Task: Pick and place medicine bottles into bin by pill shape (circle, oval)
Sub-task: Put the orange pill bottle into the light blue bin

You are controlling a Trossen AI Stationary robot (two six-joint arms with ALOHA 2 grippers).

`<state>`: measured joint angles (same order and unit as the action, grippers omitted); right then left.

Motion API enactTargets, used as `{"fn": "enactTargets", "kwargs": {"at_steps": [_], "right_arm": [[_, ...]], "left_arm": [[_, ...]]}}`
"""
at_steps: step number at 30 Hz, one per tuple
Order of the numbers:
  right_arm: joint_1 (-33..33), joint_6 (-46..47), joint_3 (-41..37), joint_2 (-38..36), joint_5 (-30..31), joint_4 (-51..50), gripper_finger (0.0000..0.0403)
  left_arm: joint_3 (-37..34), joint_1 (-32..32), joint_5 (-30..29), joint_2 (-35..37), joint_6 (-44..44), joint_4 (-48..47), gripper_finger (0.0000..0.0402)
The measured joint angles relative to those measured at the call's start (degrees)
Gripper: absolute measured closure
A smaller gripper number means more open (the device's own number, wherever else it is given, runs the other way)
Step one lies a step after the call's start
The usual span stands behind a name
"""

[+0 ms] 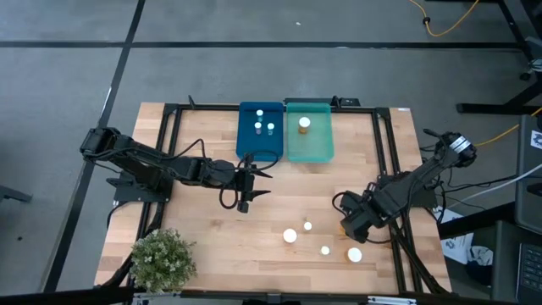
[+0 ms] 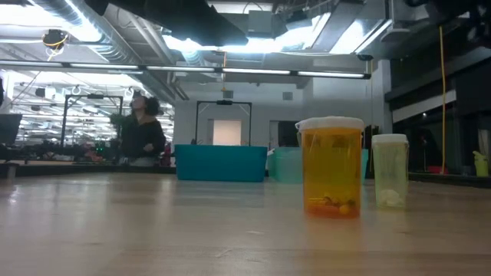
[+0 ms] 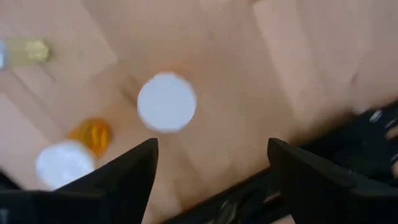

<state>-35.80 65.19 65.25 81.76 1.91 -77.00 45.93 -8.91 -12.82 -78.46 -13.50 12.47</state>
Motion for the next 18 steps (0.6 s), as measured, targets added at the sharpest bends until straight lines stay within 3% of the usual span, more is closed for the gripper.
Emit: {"fn": "enactTargets", "kwargs": {"at_steps": [6,18], "right_arm": [[-3.4,2.5,0.0,1.2,-5.0,-0.1,0.0098],[-8.7,2.8,-0.5,4.8,3.0,1.6,0.0101]], "left_arm": [[0.0,0.0,0.0,0.0,0.0,0.0,0.0200],[0.0,0.0,0.0,0.0,2.4,0.0,0.0200]]}}
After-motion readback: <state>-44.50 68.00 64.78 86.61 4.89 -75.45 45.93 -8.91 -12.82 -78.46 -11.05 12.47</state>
